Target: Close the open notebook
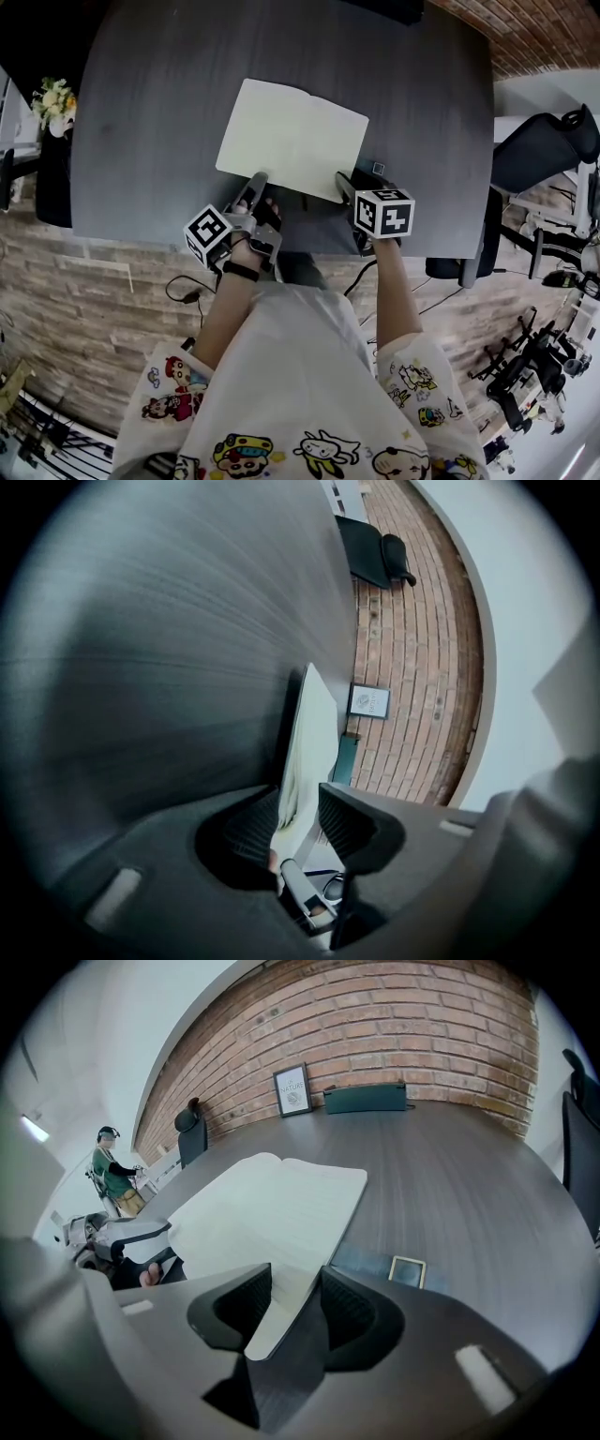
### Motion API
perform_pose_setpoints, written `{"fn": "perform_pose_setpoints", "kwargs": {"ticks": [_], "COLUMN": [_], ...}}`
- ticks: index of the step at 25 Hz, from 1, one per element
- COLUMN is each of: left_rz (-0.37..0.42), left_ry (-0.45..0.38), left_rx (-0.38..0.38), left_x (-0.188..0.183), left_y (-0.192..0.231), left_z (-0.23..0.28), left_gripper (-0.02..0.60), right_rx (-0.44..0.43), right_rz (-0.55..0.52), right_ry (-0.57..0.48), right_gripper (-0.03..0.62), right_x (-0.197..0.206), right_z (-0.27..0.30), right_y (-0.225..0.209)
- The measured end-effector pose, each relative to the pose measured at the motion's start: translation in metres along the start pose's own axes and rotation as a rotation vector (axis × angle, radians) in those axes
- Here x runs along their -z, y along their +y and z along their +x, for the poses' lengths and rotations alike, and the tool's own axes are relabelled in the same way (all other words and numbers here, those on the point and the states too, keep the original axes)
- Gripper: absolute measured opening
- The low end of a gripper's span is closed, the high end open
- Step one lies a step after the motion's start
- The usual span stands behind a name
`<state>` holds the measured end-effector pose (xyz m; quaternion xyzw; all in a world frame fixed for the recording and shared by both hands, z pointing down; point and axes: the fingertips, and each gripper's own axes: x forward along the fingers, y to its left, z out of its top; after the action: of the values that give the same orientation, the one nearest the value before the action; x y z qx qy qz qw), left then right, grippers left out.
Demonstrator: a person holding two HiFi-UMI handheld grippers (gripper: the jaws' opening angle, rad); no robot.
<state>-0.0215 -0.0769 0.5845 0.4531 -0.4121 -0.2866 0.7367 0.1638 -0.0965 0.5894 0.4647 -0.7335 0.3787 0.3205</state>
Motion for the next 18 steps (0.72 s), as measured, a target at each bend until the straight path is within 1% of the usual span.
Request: {"fn": "perform_pose_setpoints", "kwargs": {"ticks": [3, 5, 7, 11, 12, 13, 15, 17, 18], "left_rz": [0.013, 0.027, 0.072, 0.251, 0.275, 0.278, 0.259, 0.289, 0.291], "left_ry": [0.016, 0.043, 0.074, 0.103, 0.099, 0.090, 0.065, 0.051, 0.051], "left_rx": [0.034, 0.096, 0.137, 0.113, 0.115, 0.121, 0.128, 0.088, 0.081], "left_x": [0.000, 0.004, 0.006, 0.000, -0.001, -0.002, -0.003, -0.006, -0.006], "left_y": [-0.003, -0.015, -0.024, -0.022, -0.024, -0.027, -0.028, -0.023, -0.023], "left_z": [0.001, 0.005, 0.007, 0.005, 0.006, 0.007, 0.009, 0.012, 0.013], "left_gripper": [0.135, 0.154, 0.178, 0.209, 0.209, 0.209, 0.209, 0.206, 0.207], "right_rx": [-0.007, -0.010, -0.011, -0.017, -0.017, -0.018, -0.020, -0.022, -0.023], "right_rz": [0.000, 0.001, 0.001, 0.000, 0.001, 0.002, 0.004, 0.003, 0.003], "right_ry": [0.002, 0.000, -0.001, 0.002, 0.003, 0.004, 0.007, 0.008, 0.007], "right_gripper": [0.179, 0.179, 0.179, 0.179, 0.179, 0.179, 0.178, 0.178, 0.178], "right_x": [0.000, 0.000, 0.001, 0.001, 0.002, 0.002, 0.002, 0.002, 0.002], "right_z": [0.001, 0.000, -0.001, 0.001, 0.001, 0.002, 0.002, 0.002, 0.002], "right_y": [0.000, -0.002, -0.003, 0.001, 0.001, 0.001, 0.000, -0.001, -0.002]}}
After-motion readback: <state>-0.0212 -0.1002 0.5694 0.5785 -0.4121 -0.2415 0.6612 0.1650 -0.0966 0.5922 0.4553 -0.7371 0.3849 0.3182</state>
